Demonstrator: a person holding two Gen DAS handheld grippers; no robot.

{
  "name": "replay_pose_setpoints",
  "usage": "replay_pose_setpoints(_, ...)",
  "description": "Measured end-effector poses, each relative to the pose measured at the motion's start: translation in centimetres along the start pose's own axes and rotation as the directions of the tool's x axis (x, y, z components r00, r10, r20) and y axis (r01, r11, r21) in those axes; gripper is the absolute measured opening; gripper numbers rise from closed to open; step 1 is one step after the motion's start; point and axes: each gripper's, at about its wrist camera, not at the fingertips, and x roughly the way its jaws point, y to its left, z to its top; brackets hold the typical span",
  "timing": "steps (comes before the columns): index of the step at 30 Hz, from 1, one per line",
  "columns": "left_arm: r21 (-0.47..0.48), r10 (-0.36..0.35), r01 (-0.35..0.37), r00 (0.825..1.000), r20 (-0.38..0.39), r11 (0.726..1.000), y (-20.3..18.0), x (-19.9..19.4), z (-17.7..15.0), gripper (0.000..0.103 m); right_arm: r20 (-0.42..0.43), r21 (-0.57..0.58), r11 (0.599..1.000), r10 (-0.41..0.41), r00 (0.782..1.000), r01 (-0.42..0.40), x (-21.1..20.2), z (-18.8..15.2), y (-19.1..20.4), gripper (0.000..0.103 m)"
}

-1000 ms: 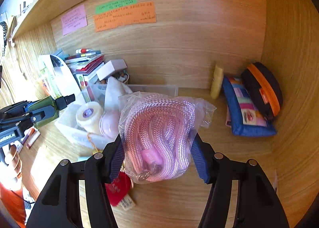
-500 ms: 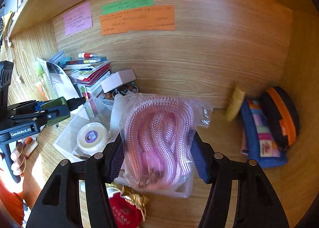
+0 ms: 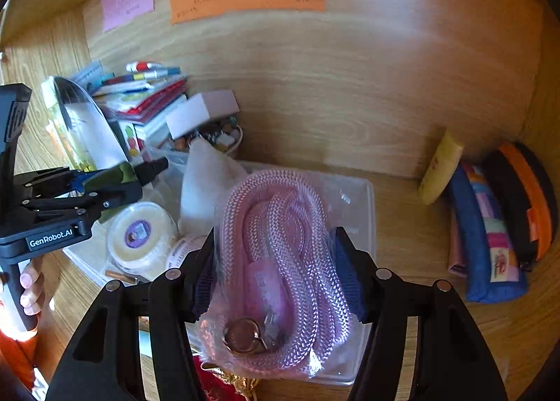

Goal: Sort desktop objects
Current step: 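Carry the rope bag and green bottle over the clear box and release both, then move both grippers back toward the light blue bottle and the eraser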

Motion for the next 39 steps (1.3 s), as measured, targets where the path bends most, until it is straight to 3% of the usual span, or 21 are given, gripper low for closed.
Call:
replay_pose_setpoints(7,0.008,-0.024,0.024,0.999,-0.029,1.0,0.0,0.5,-0.3,0.041,-0.023,-0.012,0.999,-0.039,0.999,0.039,1.4,-0.3,0.1,0.059)
replay_pose_setpoints(13,0.045,-0.02,0.02,1.0,-0.001,0.999,-0.9,-0.7,-0.6,0.041,-0.008,-0.06,0.995,-0.086,0.996,0.086,1.7,-0.6,1.2,0.063)
replay_pose_setpoints(18,0.058,-0.019,0.017,1.0,0.023,0.998,-1.5,-2.0,-0.7,0.049,-0.006,-0.085,0.992,-0.093,0.996,0.092,1.5,-0.8,1.9,0.072)
replay_pose_setpoints(22,0.066,-0.015,0.012,0.999,0.045,0.998,-2.2,-2.9,-0.7,0.053,0.012,-0.086,0.992,-0.086,0.996,0.087,0.3,-0.6,2.3,0.082)
replay_pose_setpoints(29,0.078,-0.002,-0.005,0.996,0.09,0.997,-2.7,-5.9,-1.5,0.064,0.048,-0.088,0.992,-0.084,0.995,0.088,-2.5,-0.4,2.8,0.083)
replay_pose_setpoints(32,0.087,0.002,-0.012,0.994,0.108,0.996,-2.9,-7.3,-2.1,0.074,0.064,-0.08,0.993,-0.078,0.995,0.083,-4.0,-0.8,2.7,0.083)
replay_pose_setpoints(39,0.122,0.005,-0.019,0.994,0.109,0.992,-3.5,-9.3,-4.1,0.074,0.088,-0.071,0.994,-0.081,0.993,0.088,-7.0,-2.2,2.7,0.083)
